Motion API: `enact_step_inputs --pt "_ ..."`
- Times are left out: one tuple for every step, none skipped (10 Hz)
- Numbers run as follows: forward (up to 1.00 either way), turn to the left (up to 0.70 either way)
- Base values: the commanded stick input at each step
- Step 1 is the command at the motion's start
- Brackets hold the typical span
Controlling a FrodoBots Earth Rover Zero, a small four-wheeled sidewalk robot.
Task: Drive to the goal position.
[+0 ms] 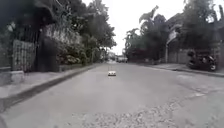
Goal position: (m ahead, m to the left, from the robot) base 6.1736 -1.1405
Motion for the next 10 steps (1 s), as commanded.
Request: enact_step_inputs --pt "1.00 0.23" --pt "1.00 0.32" --pt "1.00 0.19" --pt "1.00 0.00" --pt "1.00 0.00" --pt "1.00 0.00" --pt "1.00 0.00" --pt "1.00 0.00" --pt "1.00 0.00" --pt "1.00 0.00"
